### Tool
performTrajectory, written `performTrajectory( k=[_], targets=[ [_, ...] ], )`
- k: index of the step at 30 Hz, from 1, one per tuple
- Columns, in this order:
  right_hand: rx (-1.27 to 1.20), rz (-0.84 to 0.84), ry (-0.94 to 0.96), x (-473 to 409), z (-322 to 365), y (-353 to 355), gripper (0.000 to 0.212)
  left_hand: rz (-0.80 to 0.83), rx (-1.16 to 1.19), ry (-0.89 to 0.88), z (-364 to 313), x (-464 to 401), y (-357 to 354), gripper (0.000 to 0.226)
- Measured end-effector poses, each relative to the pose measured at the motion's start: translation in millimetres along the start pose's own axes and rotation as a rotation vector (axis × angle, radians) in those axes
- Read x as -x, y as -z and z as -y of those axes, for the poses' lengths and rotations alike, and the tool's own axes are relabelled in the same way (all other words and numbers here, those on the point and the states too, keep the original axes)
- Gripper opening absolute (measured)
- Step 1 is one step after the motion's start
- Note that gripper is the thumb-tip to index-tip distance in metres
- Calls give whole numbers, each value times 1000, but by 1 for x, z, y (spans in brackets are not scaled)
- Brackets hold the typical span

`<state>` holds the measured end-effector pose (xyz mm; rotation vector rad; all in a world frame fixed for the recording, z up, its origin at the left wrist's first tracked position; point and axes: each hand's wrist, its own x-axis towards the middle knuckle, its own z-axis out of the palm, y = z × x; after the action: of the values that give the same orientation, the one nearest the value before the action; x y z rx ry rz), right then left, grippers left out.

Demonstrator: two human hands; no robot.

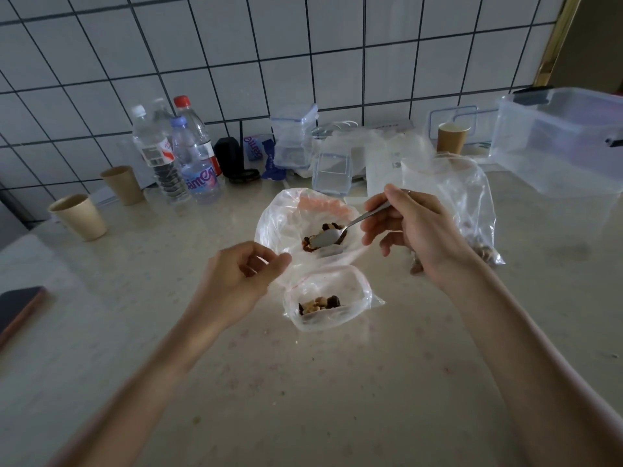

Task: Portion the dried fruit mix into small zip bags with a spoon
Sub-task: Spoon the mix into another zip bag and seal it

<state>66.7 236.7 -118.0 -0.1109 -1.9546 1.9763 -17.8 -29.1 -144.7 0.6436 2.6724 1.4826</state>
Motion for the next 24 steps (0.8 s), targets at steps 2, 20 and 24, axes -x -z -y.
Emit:
performTrajectory(
  k=[2,20,24],
  targets=[
    [-10,-95,-48,-2,-3,-1,42,-181,-48,7,7,-15,-5,34],
    [571,-112,81,-5,-21,-16,31,-28,7,73,10,-60,-51,9],
    [251,-164,-138,-6,-20,-19,33,7,153,53,8,-57,-50,17]
  ],
)
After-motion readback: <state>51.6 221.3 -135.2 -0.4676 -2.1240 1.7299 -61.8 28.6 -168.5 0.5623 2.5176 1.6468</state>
